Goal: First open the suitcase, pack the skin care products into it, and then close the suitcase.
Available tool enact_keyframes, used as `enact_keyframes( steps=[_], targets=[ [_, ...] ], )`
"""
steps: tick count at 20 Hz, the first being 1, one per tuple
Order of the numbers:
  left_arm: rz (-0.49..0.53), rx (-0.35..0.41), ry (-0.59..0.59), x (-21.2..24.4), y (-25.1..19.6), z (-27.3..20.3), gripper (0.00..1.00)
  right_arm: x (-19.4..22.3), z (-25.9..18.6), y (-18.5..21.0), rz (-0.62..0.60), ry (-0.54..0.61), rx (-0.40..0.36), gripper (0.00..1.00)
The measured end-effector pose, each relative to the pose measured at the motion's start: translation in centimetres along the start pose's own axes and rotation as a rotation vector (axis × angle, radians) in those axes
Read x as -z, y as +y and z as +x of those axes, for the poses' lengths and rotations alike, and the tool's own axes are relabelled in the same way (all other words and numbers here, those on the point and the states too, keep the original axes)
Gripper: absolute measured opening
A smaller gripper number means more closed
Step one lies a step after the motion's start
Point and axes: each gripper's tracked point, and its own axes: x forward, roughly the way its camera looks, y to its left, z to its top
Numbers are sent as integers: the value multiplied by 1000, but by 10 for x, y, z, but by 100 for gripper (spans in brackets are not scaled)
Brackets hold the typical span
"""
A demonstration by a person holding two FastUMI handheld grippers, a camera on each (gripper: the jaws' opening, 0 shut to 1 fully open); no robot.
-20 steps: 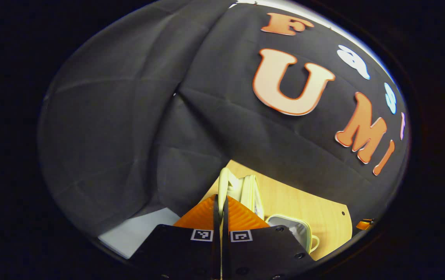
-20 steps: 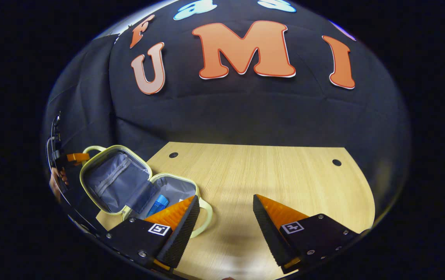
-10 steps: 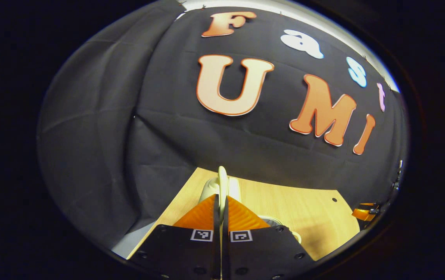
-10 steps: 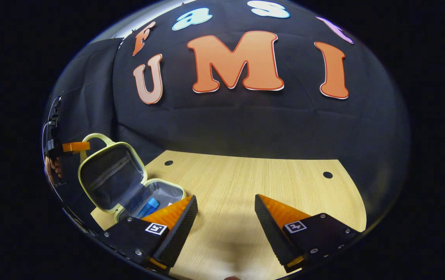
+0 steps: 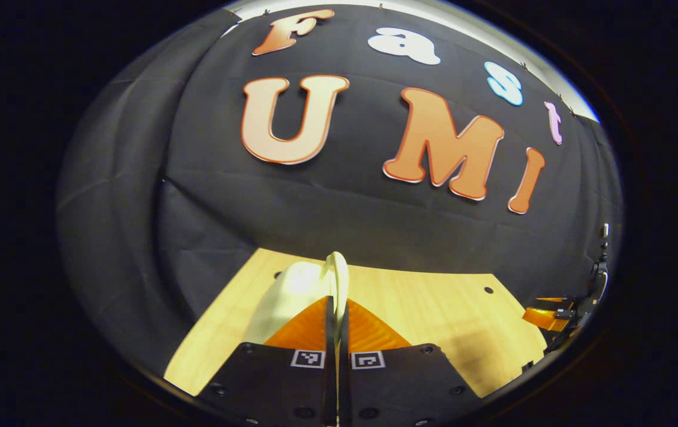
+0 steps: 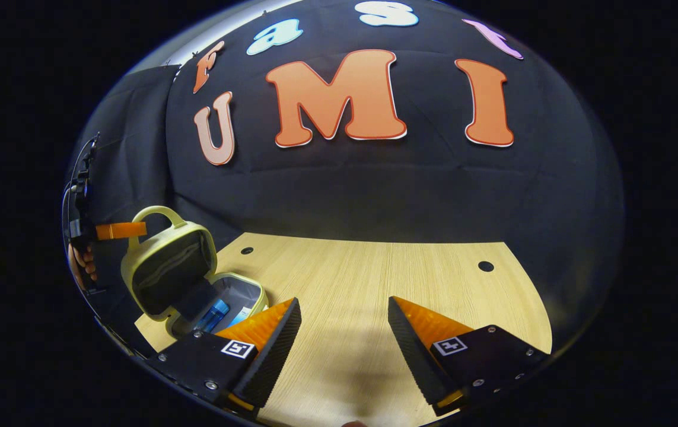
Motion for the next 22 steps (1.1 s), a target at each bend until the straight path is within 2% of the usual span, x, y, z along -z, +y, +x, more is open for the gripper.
enact_keyframes(
  steps=[8,15,17,18,19,20,22],
  targets=[
    [80,84,134,80,-86,37,2,9,-1,-30,-8,3,9,94],
    [211,109,302,168,-124,60,2,15,-1,-40,-10,10,21,94],
    [270,113,349,191,-129,63,5,15,-3,-40,-9,7,20,94],
    [288,113,364,196,-132,64,16,15,-3,-39,-10,7,19,94],
    [282,132,381,201,-137,63,17,16,-3,-39,-12,7,18,94],
    [266,156,372,199,-144,60,27,15,-3,-38,-13,6,17,94],
    [272,168,339,191,-151,59,33,13,-5,-36,-11,-1,12,94]
  ],
)
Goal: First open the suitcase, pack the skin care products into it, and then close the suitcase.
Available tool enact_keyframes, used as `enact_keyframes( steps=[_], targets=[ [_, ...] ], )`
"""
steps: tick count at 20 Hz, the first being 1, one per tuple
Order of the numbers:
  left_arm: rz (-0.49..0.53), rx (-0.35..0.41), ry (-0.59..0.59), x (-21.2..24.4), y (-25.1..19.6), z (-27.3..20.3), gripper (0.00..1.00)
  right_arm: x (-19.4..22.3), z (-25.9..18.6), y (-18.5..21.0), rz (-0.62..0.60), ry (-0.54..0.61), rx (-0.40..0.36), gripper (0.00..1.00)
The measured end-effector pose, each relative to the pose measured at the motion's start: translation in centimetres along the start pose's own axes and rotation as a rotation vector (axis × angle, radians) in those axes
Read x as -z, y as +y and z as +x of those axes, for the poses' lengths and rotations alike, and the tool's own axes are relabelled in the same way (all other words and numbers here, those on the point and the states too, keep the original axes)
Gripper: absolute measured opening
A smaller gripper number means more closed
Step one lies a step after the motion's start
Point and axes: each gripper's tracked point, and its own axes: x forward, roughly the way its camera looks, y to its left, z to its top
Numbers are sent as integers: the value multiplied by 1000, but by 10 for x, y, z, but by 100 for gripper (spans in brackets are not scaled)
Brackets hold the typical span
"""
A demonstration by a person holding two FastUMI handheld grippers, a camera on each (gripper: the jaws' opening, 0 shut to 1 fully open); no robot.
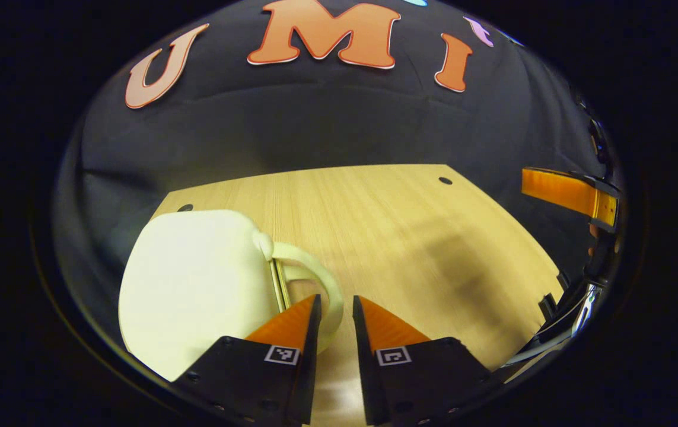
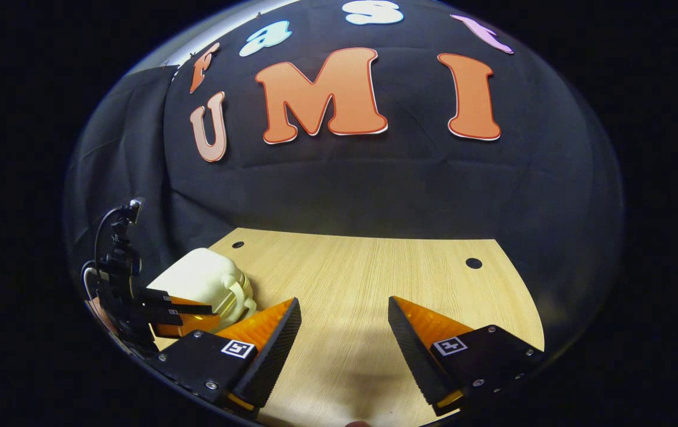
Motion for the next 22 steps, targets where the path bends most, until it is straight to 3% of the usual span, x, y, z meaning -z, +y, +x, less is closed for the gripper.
enact_keyframes(
  steps=[1,2,5,7,14,22],
  targets=[
    [15,-15,-23,-6,0,1,44,-2,0,1,4,-7,2,94],
    [21,0,-46,-14,-6,-1,37,-7,-2,2,6,-21,0,94],
    [6,14,-142,-43,-18,-12,78,-27,-8,4,-8,-92,15,94],
    [-9,-20,-222,-66,-23,-21,96,-43,-13,5,-25,-147,30,94],
    [-46,-144,-520,-135,-13,-65,97,-77,-33,15,-78,-275,46,93],
    [-46,-223,-732,-179,-6,-99,97,-96,-55,29,-96,-359,10,93]
  ],
)
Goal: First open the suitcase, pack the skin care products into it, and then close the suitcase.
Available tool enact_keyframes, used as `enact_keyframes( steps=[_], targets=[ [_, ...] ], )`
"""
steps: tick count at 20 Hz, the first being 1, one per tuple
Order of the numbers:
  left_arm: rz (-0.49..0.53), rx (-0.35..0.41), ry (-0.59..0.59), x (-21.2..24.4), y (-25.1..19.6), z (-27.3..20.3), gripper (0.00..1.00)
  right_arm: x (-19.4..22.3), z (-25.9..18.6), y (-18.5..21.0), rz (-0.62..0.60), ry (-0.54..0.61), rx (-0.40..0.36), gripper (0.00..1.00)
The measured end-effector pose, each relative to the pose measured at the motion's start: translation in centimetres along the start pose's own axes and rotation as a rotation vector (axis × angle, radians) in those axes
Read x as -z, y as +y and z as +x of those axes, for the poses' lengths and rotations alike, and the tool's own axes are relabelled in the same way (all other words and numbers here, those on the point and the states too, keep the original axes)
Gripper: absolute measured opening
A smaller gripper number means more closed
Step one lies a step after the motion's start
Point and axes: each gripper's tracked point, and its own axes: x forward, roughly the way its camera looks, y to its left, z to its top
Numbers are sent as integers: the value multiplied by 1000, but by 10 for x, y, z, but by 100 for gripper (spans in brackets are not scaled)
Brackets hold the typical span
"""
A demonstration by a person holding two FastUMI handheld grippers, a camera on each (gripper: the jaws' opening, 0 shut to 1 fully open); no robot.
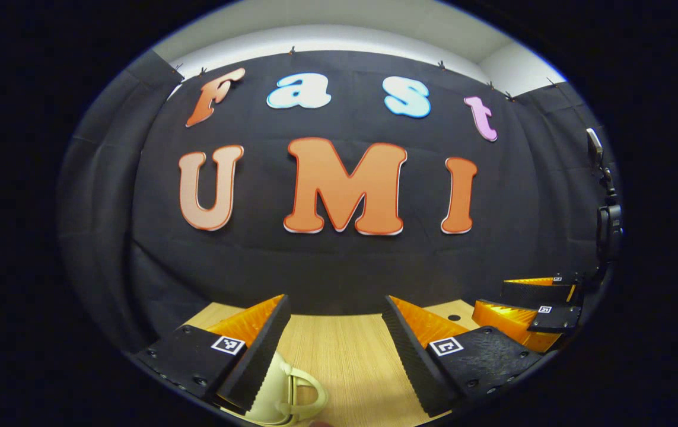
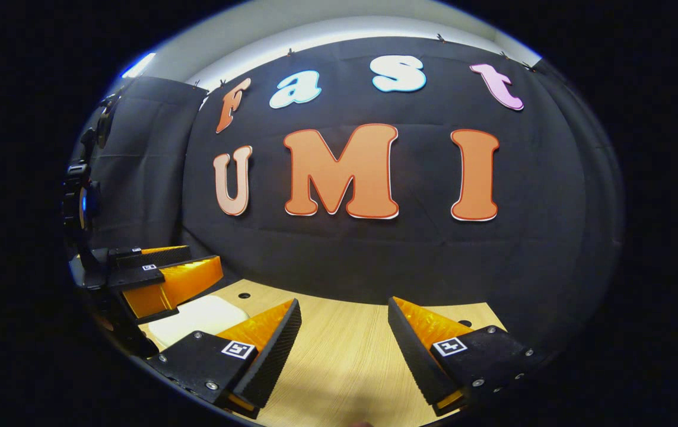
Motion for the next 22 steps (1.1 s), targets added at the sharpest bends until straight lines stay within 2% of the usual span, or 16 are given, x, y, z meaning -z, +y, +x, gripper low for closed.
enact_keyframes(
  steps=[7,8,13,22],
  targets=[
    [20,8,-29,-9,-4,-2,94,-27,-14,-4,-27,-90,15,93],
    [22,18,-20,-7,-8,-4,97,-29,-18,-3,-30,-96,14,93],
    [58,24,-19,-9,-12,-8,94,-28,-20,-2,-44,-105,-10,93],
    [67,-98,-8,-2,-1,-17,96,-20,-30,6,-60,-98,-131,93]
  ],
)
